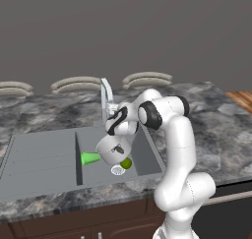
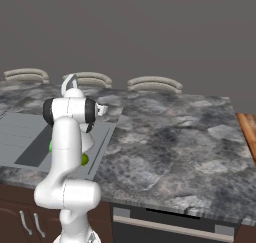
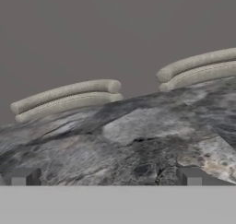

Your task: Pick the cup and saucepan and place them in the sink. Then turn on the water.

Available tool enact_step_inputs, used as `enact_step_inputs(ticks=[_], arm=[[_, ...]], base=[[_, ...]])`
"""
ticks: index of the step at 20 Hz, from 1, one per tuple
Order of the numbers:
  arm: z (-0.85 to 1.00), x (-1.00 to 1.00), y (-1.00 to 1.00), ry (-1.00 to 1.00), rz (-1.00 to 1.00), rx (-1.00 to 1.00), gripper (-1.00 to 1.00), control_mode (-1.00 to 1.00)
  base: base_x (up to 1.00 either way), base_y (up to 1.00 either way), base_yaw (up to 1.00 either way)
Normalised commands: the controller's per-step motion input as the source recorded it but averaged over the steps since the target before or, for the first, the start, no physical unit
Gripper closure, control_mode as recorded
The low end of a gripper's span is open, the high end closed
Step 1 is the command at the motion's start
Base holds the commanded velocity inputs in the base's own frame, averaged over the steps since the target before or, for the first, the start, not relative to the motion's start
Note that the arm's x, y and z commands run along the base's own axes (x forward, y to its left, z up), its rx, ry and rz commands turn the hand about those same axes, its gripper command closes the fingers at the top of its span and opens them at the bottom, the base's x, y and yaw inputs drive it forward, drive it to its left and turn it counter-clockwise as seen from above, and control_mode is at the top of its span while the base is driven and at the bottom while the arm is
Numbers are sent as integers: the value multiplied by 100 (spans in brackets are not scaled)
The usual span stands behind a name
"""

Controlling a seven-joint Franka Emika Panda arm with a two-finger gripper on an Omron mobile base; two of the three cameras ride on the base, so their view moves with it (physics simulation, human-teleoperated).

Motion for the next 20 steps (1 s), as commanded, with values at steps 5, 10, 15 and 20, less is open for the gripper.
enact_step_inputs(ticks=[5,10,15,20], arm=[[0,-5,-100,-11,0,0,-100,-100],[0,-1,-100,-10,0,0,-100,-100],[0,0,-100,-8,0,0,-100,-100],[0,0,-100,-7,0,0,-100,-100]], base=[[0,0,0],[0,0,0],[0,0,0],[0,0,0]])
